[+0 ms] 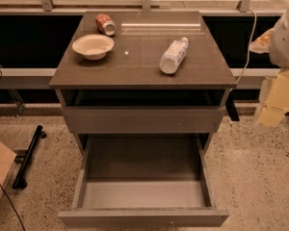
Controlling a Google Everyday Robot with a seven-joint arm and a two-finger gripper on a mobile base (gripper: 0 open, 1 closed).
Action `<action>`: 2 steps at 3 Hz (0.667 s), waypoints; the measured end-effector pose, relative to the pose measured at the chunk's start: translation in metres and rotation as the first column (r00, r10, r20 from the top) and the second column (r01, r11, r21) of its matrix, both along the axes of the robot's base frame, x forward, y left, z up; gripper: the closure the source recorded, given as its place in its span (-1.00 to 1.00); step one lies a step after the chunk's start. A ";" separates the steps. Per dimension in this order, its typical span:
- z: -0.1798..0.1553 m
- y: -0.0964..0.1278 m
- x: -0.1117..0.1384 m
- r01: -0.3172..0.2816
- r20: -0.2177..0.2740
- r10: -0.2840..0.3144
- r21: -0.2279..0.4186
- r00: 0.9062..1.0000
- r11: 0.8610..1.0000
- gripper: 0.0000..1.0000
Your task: Place blue plastic bottle into middle drawer
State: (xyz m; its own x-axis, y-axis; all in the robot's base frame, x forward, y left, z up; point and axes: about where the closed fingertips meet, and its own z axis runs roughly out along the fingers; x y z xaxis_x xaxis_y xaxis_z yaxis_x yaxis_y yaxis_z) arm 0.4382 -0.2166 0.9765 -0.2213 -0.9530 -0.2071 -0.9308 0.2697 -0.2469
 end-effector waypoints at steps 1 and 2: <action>0.000 0.000 0.000 0.000 0.000 0.000 0.000 1.000 1.000 -1.00; -0.010 0.008 0.020 0.070 0.039 -0.074 0.103 0.996 0.992 -1.00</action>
Offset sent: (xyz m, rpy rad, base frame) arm 0.0400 0.0184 -0.0248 0.2035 -0.0683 -0.1550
